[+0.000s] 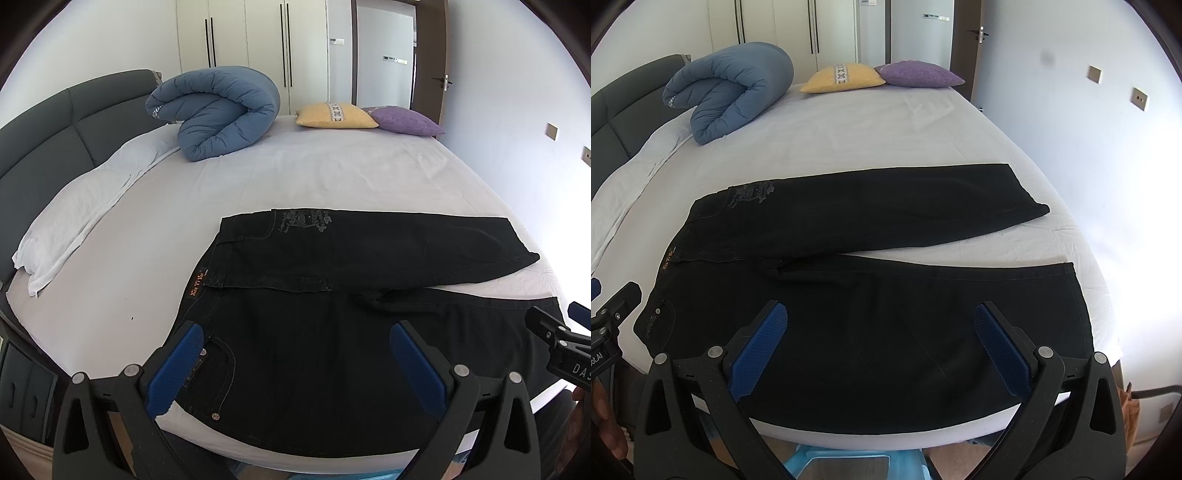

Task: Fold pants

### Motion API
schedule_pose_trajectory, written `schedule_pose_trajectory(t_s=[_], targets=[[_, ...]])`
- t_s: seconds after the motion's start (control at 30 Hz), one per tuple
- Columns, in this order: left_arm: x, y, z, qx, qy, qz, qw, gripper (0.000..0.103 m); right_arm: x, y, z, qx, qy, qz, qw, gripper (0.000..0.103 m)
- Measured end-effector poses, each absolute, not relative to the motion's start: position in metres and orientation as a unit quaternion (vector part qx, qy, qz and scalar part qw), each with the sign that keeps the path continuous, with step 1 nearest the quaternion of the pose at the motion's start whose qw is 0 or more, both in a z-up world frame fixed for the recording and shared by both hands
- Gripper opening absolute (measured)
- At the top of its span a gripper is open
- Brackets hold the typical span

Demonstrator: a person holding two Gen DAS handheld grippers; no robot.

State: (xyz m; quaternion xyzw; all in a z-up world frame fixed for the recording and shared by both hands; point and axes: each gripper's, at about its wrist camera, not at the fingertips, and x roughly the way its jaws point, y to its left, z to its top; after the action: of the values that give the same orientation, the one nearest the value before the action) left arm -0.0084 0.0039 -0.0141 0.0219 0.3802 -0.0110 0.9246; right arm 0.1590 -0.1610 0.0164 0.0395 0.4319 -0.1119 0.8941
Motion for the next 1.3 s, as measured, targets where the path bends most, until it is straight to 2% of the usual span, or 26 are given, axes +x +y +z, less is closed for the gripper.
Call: schedule_pose_trajectory(t_s=[1.3], targets=[[-0.0120,0.0132,-0.0153,0.018,0.388,-0.010,0.921,0.103,0.1592,-0.1548,0.0152,0.035,0.433,-0.098,0.895,0.103]])
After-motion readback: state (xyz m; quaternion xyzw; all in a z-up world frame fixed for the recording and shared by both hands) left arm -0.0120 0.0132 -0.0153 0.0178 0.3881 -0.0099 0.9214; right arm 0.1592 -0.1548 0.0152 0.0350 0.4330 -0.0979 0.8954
